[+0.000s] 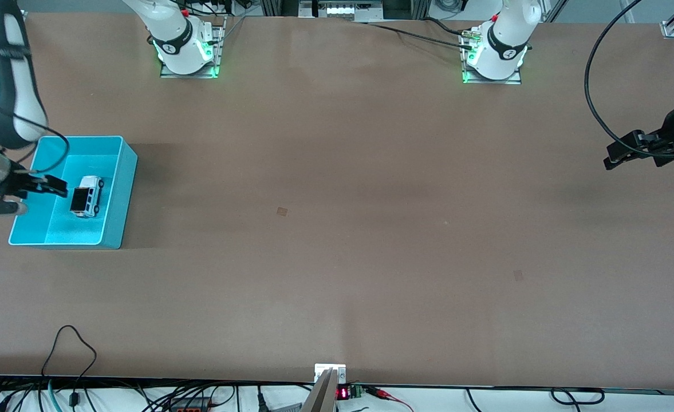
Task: Wind and store white jeep toy
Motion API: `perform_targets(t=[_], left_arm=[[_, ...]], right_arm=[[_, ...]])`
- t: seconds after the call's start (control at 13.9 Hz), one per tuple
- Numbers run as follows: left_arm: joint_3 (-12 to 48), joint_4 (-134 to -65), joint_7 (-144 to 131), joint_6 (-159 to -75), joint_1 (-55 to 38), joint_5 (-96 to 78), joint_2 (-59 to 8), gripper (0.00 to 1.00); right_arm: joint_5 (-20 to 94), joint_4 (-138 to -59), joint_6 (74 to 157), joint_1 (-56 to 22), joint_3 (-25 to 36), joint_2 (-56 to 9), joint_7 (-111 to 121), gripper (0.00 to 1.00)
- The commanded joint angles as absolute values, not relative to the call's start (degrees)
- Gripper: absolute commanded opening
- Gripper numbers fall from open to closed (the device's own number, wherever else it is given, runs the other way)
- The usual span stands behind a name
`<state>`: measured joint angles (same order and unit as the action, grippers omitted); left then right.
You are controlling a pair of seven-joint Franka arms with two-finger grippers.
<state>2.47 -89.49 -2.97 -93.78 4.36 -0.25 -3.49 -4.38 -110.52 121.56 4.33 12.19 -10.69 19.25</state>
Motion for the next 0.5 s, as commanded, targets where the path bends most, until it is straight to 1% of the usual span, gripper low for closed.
perform_targets(t=[0.0,0.22,0.43], left_arm=[[2.81,-89.56,-1.76,-93.43,4.66,-0.7,-2.64,1.0],[2.81,-89.56,-1.76,-93.34,4.66,-0.79,-2.64,1.0],[2.81,-89.56,-1.76,-93.25,4.75,-0.79,-2.64,1.0]], right_arm=[[-4.92,-106.28,114.46,4.22,10.73,-6.25,19.69,1.0],[-3.96,-99.86,107.25,4.13,8.8,-4.92,19.69,1.0],[-3.69,-93.53,102.76,3.78,6.86,-3.7,19.25,1.0]])
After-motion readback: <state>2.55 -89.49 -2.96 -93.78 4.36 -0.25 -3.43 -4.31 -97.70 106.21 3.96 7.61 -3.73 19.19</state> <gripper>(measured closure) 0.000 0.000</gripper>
